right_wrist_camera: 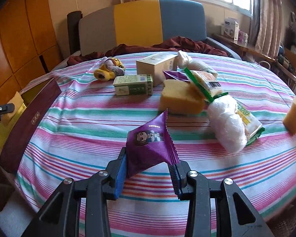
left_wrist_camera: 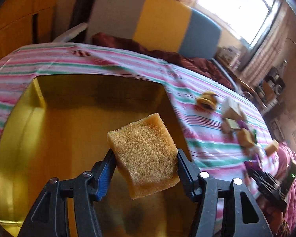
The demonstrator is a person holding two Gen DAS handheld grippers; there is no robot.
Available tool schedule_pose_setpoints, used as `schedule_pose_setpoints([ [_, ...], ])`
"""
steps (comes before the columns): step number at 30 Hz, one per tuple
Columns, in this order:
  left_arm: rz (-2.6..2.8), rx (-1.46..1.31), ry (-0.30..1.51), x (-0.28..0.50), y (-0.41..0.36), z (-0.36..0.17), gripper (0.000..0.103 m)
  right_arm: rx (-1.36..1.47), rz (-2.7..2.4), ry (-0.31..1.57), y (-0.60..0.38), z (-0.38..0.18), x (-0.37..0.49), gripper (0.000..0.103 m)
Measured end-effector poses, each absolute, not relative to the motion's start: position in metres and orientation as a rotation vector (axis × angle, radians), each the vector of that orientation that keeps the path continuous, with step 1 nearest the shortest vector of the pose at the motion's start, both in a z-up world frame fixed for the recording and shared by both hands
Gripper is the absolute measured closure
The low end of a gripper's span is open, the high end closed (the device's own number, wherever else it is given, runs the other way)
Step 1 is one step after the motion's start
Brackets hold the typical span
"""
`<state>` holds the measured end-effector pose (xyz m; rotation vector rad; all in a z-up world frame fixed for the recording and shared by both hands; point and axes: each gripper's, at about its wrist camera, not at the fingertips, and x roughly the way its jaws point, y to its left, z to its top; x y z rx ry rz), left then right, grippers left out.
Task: Organize objects
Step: 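Carry the yellow sponge into the gold tray and open the left tool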
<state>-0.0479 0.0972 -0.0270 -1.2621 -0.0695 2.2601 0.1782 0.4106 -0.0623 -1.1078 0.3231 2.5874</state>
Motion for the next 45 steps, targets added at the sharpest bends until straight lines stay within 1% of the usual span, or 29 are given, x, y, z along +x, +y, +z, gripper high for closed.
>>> schedule_pose_setpoints([
  [9,2.34,-1.406,-0.058,-0.101,0.063,-0.046,0.043,-1.097,2.624,0.347,0.392,-0.05,0.168,0.063],
  [12,2.338,-1.456,-0.08,-0.117,0.056,-0.049,0.043,-1.104,2.648,0.317,0.379,-0.046,0.161,0.063],
  [20,2.343,-1.547,-0.143,-0.155,0.04,-0.06,0.042,-1.089,2.696,0.328,0.357,-0.036,0.151,0.063],
  [23,2.374,-1.559,-0.108,-0.166,0.038,-0.06,0.039,-1.079,2.713,0.34,0.349,-0.031,0.148,0.063],
  [25,2.406,-1.565,-0.105,-0.17,0.035,-0.059,0.034,-1.073,2.725,0.334,0.345,-0.028,0.147,0.063],
  [30,2.445,-1.547,-0.171,-0.179,0.022,-0.056,0.026,-1.06,2.759,0.35,0.333,-0.022,0.141,0.063],
  [35,2.449,-1.539,-0.196,-0.181,0.017,-0.055,0.026,-1.059,2.8,0.344,0.319,-0.018,0.134,0.063],
  [37,2.454,-1.528,-0.209,-0.182,0.016,-0.053,0.023,-1.058,2.818,0.341,0.314,-0.016,0.131,0.063],
  [42,2.464,-1.5,-0.23,-0.183,0.013,-0.05,0.022,-1.042,2.857,0.342,0.302,-0.009,0.126,0.063],
  [45,2.452,-1.525,-0.286,-0.182,0.007,-0.051,0.022,-1.029,2.882,0.346,0.295,-0.003,0.124,0.063],
])
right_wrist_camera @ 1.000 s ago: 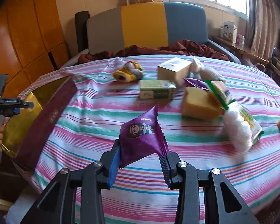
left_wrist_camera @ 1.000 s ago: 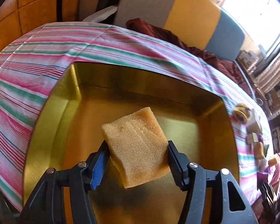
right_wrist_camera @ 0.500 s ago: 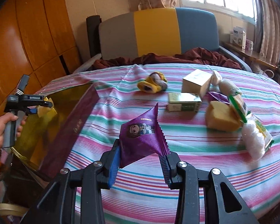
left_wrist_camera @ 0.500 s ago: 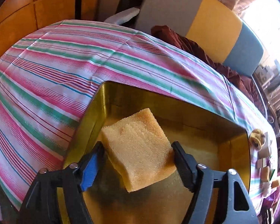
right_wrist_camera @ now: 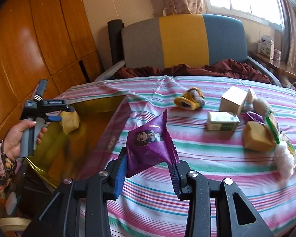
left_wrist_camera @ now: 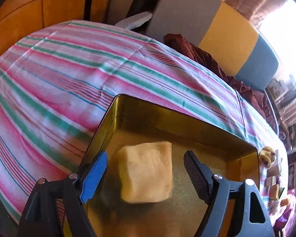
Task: Organize objects
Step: 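Carry the yellow sponge into the gold tray and open the left tool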
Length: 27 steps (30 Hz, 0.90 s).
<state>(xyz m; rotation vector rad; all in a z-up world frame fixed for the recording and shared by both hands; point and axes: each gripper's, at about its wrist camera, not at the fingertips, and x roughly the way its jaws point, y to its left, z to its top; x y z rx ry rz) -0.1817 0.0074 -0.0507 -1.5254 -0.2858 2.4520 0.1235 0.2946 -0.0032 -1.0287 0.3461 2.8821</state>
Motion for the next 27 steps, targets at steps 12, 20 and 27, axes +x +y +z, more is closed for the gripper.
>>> schedule_pose_setpoints([
  [12,2.595,-1.39,-0.361,-0.115,-0.017,-0.017,0.024,-1.115,3.018,0.32,0.248,0.007,0.085,0.063],
  [20,2.686,-1.31,-0.381,-0.107,-0.032,0.013,0.024,-1.305,3.084,0.178,0.191,0.0,0.027,0.063],
  [27,2.748,-1.263,-0.399,-0.102,-0.05,0.027,0.024,-1.585,3.002,0.118,0.152,-0.022,-0.048,0.063],
])
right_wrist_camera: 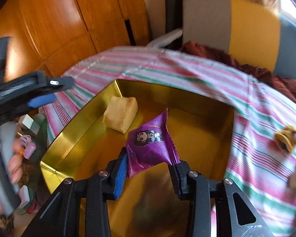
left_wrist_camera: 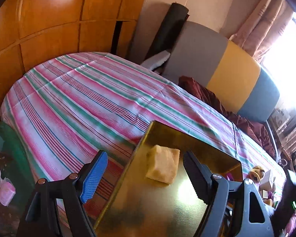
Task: Organize objects
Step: 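Carry the yellow sponge into the gold tray and open the left tool, then lower the purple packet into the gold tray and open the right tool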
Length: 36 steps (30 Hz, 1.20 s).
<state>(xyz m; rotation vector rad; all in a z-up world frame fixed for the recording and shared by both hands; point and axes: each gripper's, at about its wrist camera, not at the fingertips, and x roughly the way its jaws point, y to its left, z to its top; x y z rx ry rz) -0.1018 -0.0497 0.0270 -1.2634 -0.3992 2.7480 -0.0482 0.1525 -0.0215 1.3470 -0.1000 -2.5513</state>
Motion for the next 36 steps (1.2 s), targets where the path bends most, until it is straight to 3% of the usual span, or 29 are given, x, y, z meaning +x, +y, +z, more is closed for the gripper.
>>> schedule_pose_setpoints([
  [10,2.709,-1.308,-0.492,-0.103,-0.064,0.016,0.024,1.55,-2.498,-0.358,0.151,-0.053,-0.116,0.062],
  [15,2.705,-1.299,-0.475,-0.101,-0.057,0.016,0.024,1.476,-2.478,-0.506,0.157,-0.052,-0.12,0.041],
  [31,2.614,-1.208,-0.448,-0.072,-0.007,0.008,0.024,1.254,-2.689,-0.261,0.186,-0.002,-0.038,0.034],
  [36,2.55,-1.192,-0.352,-0.058,0.024,0.005,0.024,1.229,-2.76,-0.223,0.207,0.0,-0.012,0.033],
])
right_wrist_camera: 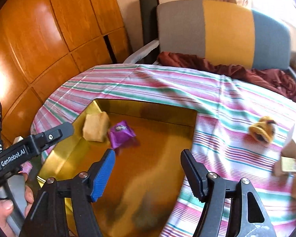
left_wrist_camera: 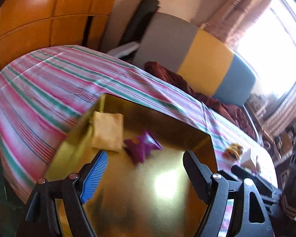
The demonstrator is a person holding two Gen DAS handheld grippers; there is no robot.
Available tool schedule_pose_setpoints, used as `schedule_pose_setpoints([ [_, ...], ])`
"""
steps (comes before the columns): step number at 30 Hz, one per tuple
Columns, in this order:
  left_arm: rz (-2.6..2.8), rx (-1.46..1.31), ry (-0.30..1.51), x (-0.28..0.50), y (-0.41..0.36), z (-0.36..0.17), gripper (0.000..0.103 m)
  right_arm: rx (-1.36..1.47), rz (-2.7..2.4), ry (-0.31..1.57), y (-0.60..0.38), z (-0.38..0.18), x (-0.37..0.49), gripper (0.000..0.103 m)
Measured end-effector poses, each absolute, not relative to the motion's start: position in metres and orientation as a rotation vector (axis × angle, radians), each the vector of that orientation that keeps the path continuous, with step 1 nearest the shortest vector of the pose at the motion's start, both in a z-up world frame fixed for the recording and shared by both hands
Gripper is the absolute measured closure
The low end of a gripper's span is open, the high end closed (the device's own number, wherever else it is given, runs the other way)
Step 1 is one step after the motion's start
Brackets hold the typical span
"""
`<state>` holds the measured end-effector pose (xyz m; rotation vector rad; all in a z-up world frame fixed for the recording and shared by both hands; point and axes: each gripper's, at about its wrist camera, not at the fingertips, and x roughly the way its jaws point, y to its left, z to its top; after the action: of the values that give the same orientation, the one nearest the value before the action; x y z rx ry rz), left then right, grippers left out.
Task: Organize objects
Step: 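Lower the purple packet into the gold tray and open the right tool, then grasp the WEIDAN cracker packet with the right tool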
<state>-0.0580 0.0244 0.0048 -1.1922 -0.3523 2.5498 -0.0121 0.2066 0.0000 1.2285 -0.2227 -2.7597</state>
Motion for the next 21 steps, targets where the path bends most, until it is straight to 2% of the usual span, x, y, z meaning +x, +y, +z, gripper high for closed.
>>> schedule_pose_setpoints([
  [11,2.354,-1.109,-0.125,-0.012,0.098,0.002,0.024,1.275,-2.946,-0.283,0.289,-0.011,0.049,0.03],
  [21,2.2,-1.036,-0.02,0.034,0.155,0.005,0.024,1.42,-3.083,-0.426,0.38,-0.04,0.111,0.03],
])
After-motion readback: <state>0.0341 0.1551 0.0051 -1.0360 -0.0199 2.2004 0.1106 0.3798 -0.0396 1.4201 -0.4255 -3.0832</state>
